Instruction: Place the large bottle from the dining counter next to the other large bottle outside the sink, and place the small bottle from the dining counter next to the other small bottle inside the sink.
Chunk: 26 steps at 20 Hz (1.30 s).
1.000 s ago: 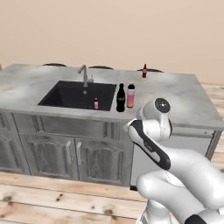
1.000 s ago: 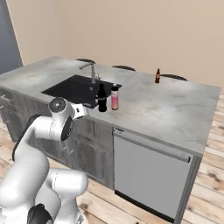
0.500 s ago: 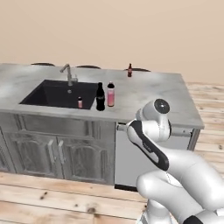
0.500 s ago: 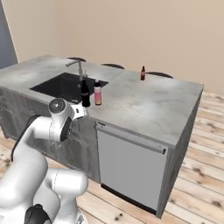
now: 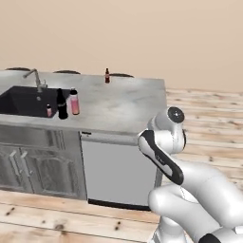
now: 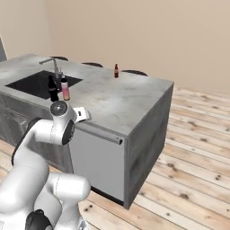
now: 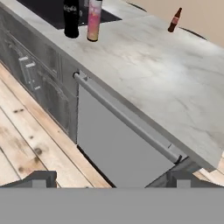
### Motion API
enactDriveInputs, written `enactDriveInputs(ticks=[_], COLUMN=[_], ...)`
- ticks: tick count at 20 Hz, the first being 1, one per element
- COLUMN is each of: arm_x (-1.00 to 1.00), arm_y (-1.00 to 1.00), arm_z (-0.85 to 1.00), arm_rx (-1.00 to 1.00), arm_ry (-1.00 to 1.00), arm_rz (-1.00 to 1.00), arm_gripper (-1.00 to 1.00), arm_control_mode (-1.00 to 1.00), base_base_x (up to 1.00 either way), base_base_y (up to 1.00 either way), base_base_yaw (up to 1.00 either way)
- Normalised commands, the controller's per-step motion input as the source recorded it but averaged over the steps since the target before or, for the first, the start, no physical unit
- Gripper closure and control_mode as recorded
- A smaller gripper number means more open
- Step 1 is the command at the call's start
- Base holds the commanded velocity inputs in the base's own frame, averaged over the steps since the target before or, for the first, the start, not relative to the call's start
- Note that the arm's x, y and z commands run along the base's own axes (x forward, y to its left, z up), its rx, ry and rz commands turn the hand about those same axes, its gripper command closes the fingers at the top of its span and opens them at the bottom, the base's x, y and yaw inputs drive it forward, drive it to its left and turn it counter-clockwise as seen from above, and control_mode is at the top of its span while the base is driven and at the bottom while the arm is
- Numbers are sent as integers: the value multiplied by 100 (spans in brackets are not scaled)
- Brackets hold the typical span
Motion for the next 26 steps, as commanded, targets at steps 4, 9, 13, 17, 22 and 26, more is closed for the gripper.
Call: enactDriveInputs(ticks=[4, 9, 13, 17, 22, 26], arm_x=[0, 0, 0, 0, 0, 0], arm_y=[0, 0, 0, 0, 0, 0], arm_z=[0, 0, 0, 0, 0, 0], arm_rx=[0, 0, 0, 0, 0, 0], arm_ry=[0, 0, 0, 0, 0, 0], arm_rz=[0, 0, 0, 0, 0, 0], arm_gripper=[-100, -100, -100, -100, -100, -100], arm_control_mode=[100, 100, 100, 100, 100, 100], base_base_x=[18, 32, 44, 55, 78, 97], base_base_y=[-100, -100, -100, -100, -100, -100], base_base_yaw=[0, 0, 0, 0, 1, 10])
